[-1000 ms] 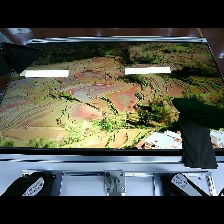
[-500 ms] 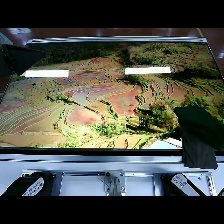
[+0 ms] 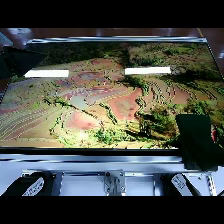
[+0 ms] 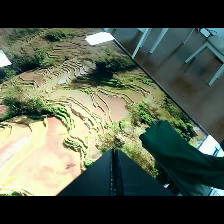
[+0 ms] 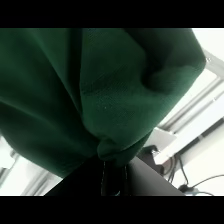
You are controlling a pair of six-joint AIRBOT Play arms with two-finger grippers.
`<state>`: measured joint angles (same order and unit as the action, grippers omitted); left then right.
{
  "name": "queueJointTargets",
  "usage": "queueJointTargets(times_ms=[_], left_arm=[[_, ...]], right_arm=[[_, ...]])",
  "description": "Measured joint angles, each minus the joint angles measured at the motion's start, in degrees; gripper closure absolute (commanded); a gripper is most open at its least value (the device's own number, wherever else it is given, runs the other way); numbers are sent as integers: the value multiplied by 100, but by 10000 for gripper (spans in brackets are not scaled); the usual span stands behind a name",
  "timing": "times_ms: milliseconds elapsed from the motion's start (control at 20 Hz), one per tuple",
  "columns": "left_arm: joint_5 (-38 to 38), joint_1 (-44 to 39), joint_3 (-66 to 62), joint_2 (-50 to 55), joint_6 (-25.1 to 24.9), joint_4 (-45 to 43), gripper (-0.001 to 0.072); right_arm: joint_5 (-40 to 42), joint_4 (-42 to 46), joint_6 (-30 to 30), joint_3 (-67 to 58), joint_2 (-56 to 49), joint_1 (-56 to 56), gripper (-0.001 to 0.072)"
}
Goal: Fold the shirts.
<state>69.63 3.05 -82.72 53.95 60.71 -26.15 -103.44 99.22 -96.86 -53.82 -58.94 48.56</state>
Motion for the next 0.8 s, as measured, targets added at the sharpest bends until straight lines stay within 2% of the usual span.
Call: queueJointTargets(times_ms=[50,100,150,200,250,500,650,800], left_arm=[[2,0,0,0,0,0,675],[2,0,0,0,0,2,674],[2,0,0,0,2,2,675],[4,0,0,0,0,2,675],[4,0,0,0,2,2,675],[-4,0,0,2,2,2,675],[-131,0,0,52,0,2,676],[-479,-61,0,249,0,-214,677]], right_arm=[[50,81,-52,155,39,0,647],[127,125,-138,299,63,0,615],[245,149,-240,411,81,0,472],[369,170,-358,507,96,0,143],[546,164,-455,575,103,2,63],[1233,22,-588,608,125,0,65],[1519,-114,-247,146,125,-2,65],[2181,-800,90,-721,125,-13,78]])
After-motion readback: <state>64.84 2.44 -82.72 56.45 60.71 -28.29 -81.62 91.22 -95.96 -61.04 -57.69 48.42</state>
